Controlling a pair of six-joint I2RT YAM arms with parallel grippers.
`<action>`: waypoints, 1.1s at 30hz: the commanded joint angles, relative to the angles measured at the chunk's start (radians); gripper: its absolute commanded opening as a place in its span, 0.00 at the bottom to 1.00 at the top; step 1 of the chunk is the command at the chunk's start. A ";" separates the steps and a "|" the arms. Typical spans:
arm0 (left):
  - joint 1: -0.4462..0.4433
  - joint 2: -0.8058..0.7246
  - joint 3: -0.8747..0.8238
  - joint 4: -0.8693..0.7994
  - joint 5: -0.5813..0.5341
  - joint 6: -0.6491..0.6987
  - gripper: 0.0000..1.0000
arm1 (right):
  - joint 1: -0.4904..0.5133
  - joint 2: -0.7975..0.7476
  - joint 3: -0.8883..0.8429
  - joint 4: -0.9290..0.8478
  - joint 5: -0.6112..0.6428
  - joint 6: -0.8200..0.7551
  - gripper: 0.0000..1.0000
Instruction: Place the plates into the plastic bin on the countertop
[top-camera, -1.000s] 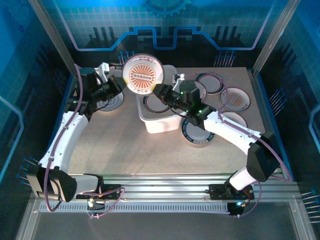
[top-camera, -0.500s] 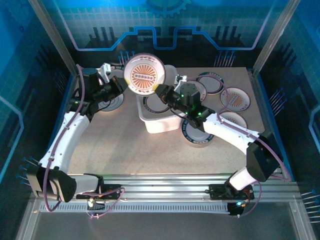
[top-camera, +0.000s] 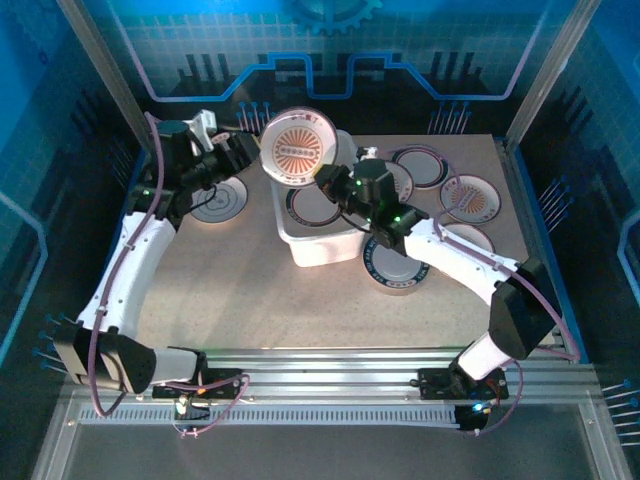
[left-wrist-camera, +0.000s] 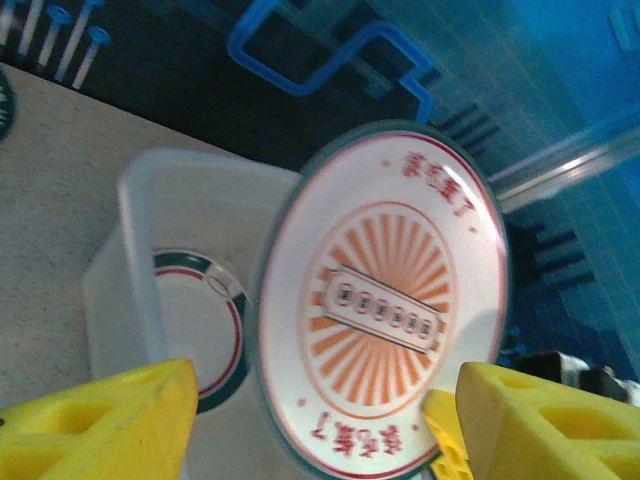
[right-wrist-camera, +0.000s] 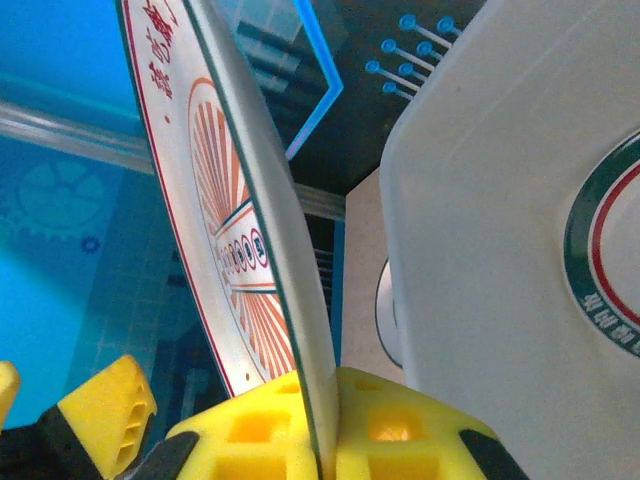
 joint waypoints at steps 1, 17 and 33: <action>0.049 0.044 0.042 -0.055 -0.005 0.024 0.71 | -0.017 0.024 0.092 -0.106 0.105 0.019 0.00; 0.210 0.131 0.023 -0.076 0.105 0.022 0.73 | 0.011 0.187 0.343 -0.573 0.243 0.238 0.00; 0.241 0.130 -0.014 -0.085 0.126 0.026 0.73 | 0.023 0.383 0.554 -0.776 0.215 0.416 0.00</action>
